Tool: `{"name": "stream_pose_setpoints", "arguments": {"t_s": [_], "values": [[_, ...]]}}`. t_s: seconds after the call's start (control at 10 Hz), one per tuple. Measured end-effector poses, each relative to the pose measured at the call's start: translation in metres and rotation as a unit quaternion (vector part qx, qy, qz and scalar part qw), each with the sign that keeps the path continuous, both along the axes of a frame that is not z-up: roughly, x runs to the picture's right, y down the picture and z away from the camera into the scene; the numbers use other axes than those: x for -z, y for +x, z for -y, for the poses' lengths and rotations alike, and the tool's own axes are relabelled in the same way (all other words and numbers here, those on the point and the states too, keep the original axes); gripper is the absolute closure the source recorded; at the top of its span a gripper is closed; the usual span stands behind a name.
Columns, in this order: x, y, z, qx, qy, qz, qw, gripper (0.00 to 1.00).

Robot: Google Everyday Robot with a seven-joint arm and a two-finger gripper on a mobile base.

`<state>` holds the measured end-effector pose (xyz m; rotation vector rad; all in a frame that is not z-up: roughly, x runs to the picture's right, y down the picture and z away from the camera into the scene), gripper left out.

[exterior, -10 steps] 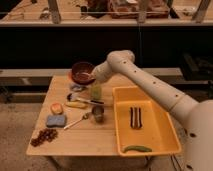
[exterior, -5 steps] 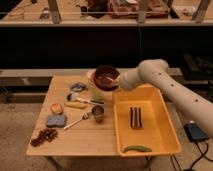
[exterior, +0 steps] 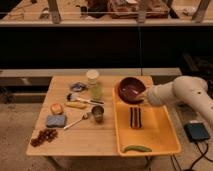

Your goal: Stack bowls into tray

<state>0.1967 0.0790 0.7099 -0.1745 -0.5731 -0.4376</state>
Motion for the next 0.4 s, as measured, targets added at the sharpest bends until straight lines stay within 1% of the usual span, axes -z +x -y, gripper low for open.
{"name": "stream_pose_setpoints", "arguments": {"t_s": [0.1,0.2,0.4], "values": [[0.0032,0.0074,-0.0111,0.007,-0.014,0.001,0.9999,1.0],[0.0042,0.0124,-0.018,0.009,-0.022,0.001,0.9997,1.0],[0.0038,0.0101,-0.0168,0.011,-0.022,0.002,0.9997,1.0]]}}
